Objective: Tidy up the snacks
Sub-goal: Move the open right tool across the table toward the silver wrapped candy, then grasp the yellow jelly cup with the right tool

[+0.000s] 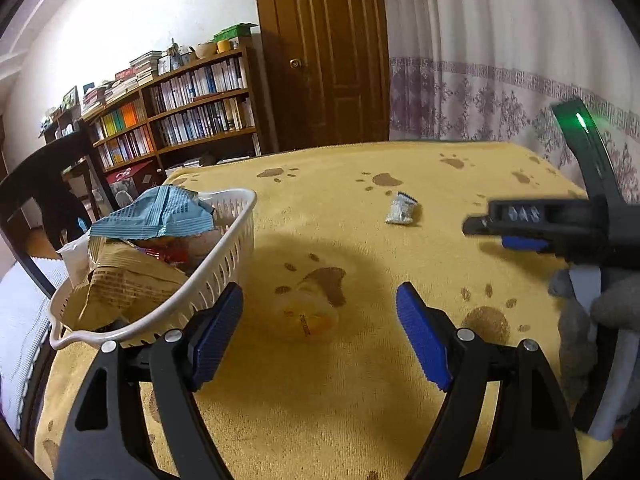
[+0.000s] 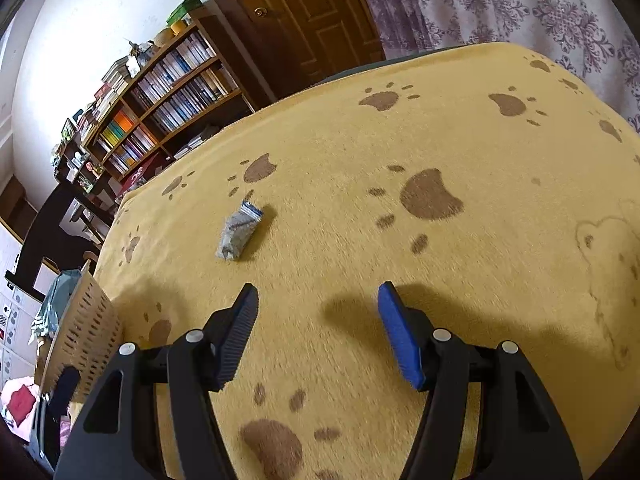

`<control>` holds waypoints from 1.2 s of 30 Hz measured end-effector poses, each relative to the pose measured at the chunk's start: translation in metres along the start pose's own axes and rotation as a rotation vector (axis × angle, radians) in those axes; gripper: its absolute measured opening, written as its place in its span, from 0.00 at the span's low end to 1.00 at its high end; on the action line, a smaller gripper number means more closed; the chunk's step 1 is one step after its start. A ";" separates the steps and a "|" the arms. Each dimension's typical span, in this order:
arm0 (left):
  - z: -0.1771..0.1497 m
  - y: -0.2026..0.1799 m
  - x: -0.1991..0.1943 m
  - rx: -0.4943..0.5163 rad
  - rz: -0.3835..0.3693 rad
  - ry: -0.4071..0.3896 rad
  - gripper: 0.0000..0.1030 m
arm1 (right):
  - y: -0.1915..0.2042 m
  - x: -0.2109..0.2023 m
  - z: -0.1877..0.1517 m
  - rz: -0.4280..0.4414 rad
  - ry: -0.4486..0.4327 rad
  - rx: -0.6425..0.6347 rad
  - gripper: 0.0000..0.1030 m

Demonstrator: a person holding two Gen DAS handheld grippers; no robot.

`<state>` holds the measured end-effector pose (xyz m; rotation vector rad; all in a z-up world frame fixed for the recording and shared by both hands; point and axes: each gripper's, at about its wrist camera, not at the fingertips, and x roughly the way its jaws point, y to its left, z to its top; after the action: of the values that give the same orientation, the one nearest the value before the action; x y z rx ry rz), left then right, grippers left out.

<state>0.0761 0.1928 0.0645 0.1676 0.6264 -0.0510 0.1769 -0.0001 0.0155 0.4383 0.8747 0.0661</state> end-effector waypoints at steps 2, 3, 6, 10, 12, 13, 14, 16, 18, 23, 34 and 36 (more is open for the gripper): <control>-0.002 -0.003 0.002 0.016 0.011 0.010 0.78 | 0.004 0.005 0.006 0.011 0.003 0.002 0.61; -0.003 -0.003 0.002 0.019 0.012 0.017 0.78 | 0.009 0.009 0.011 0.022 0.007 0.001 0.61; -0.004 -0.003 0.002 0.007 -0.023 0.030 0.78 | 0.021 0.019 0.019 0.042 0.018 -0.016 0.61; -0.007 -0.002 0.000 -0.002 -0.055 0.049 0.78 | 0.045 0.038 0.028 0.045 0.029 -0.070 0.61; -0.009 -0.003 0.001 0.003 -0.061 0.054 0.78 | 0.054 0.047 0.033 0.033 0.028 -0.095 0.61; -0.009 -0.002 0.000 0.002 -0.064 0.055 0.78 | 0.059 0.053 0.035 0.025 0.031 -0.110 0.61; -0.009 -0.002 0.000 -0.003 -0.072 0.057 0.78 | 0.062 0.057 0.035 0.012 0.035 -0.125 0.61; -0.010 0.000 -0.001 -0.014 -0.091 0.058 0.78 | 0.069 0.063 0.035 -0.027 0.026 -0.176 0.61; -0.008 0.002 -0.002 -0.028 -0.110 0.061 0.78 | 0.075 0.064 0.031 -0.063 0.014 -0.238 0.56; -0.008 0.004 -0.004 -0.064 -0.147 0.077 0.78 | 0.073 0.058 0.025 -0.083 -0.011 -0.322 0.34; -0.017 0.015 -0.005 -0.137 -0.198 0.138 0.78 | 0.028 0.017 0.015 0.013 -0.017 -0.306 0.28; -0.020 0.016 -0.007 -0.134 -0.192 0.140 0.78 | 0.027 0.011 0.013 0.049 -0.015 -0.305 0.28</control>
<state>0.0607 0.2121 0.0551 -0.0194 0.7815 -0.1836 0.1969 0.0231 0.0255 0.1747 0.8229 0.2381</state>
